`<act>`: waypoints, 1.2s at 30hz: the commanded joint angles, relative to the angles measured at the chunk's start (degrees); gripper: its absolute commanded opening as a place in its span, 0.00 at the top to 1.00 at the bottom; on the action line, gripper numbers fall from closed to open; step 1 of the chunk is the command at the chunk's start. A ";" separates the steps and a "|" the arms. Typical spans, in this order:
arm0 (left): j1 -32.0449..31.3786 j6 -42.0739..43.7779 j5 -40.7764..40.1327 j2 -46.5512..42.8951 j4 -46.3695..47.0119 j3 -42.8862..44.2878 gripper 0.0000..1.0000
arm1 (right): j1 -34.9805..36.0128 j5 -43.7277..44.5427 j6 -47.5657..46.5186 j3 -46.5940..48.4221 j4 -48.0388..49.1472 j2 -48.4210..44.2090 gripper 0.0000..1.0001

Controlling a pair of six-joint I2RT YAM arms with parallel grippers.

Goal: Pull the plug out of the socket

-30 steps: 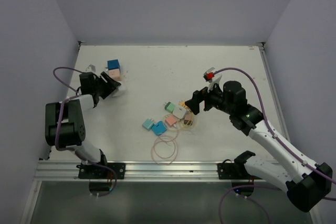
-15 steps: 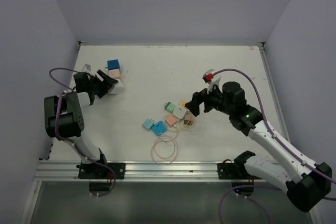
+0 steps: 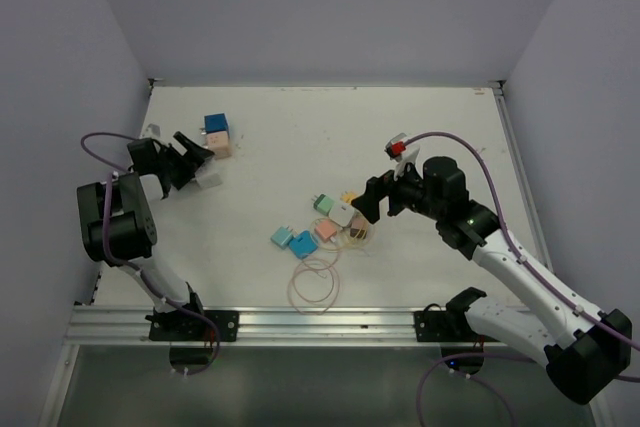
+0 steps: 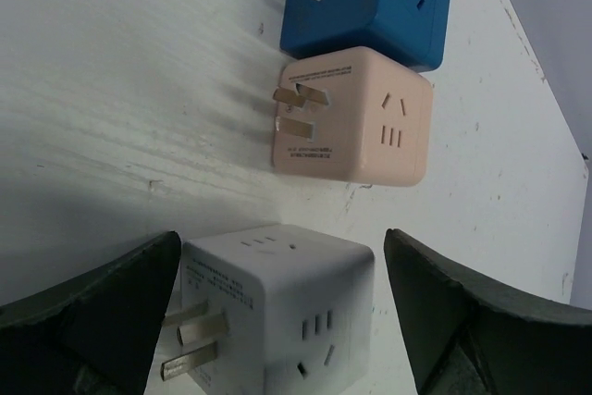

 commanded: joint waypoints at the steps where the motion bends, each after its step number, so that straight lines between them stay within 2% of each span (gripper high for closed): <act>1: 2.22 1.77 -1.54 -0.61 -5.17 -0.88 0.03 | 0.13 -1.38 0.71 -0.83 1.09 -0.28 0.01; 11: 1.52 -3.76 -0.48 -2.72 -2.89 -1.15 0.03 | 0.05 -1.56 0.45 -0.30 -0.05 -0.63 0.01; 18: -3.49 -6.40 -3.12 -3.07 -2.62 1.22 0.04 | 0.13 -1.56 0.80 0.05 -0.84 -0.80 0.01; 25: -4.64 -6.23 -4.44 -2.99 -4.20 3.77 0.03 | 0.05 0.28 -0.16 0.93 -2.95 -3.00 0.01; 31: -4.55 -1.32 -8.46 -9.04 -10.96 5.35 0.00 | 0.05 7.12 -1.92 2.85 -6.81 -6.94 0.01; 36: -4.37 5.09 -13.30 -18.35 -22.91 8.61 0.00 | 0.05 13.02 -2.54 6.10 -11.56 -9.85 0.01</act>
